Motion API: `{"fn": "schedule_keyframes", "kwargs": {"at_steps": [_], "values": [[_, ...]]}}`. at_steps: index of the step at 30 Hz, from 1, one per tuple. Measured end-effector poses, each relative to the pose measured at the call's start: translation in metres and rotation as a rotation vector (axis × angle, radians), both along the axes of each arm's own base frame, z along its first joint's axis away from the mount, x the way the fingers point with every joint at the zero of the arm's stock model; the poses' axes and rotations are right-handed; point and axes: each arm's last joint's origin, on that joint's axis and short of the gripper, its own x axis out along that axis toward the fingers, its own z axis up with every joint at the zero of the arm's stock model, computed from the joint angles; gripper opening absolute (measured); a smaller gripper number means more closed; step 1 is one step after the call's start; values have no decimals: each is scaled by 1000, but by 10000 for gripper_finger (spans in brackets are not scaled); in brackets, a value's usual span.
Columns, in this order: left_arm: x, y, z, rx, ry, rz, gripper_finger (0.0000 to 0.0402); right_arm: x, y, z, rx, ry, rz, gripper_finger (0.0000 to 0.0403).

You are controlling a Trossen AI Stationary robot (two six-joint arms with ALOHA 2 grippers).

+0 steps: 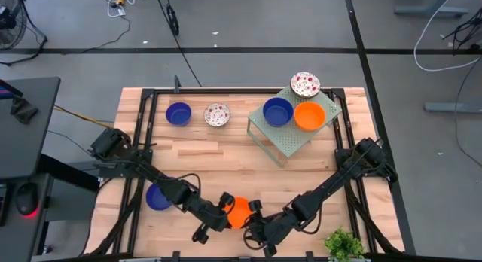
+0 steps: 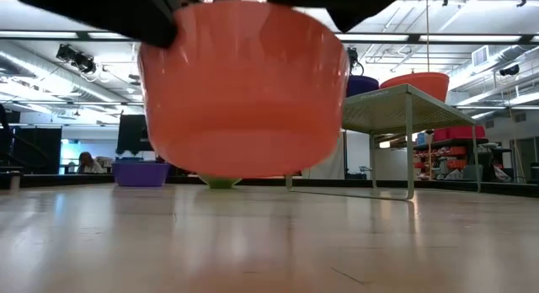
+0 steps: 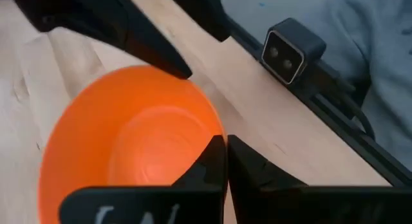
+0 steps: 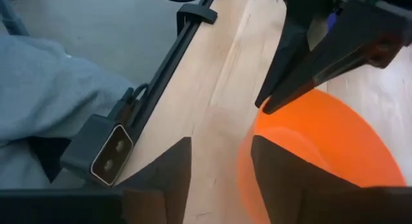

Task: Pick & Place Mini bowls
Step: Stack the orange bowl on the orange bowl on the shelf

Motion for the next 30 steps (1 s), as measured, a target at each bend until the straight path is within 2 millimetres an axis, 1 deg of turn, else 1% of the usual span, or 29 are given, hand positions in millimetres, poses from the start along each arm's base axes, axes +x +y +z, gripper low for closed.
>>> {"fn": "schedule_keyframes", "kwargs": {"at_steps": [4,11,14,16,19,23,26,30], "values": [[1,-1,3,2,-9,-16,15,-1,-1,0,-5,12,-5,158],[2,-1,4,4,-19,-10,9,-2,-1,-1,-14,18,-6,103],[2,-1,4,6,-16,-10,9,-1,0,-1,-10,1,1,95],[2,-1,4,7,-15,-11,11,-1,3,1,-7,-30,21,102],[2,-2,6,3,-22,-12,10,-1,6,4,-13,-64,35,123],[2,-1,5,9,-15,-9,7,-1,3,1,-47,-51,-10,161],[2,-1,5,10,-14,-8,11,-1,1,0,-41,-31,-35,185],[1,-1,5,10,-13,-9,13,-2,0,-3,-43,0,-38,195]]}}
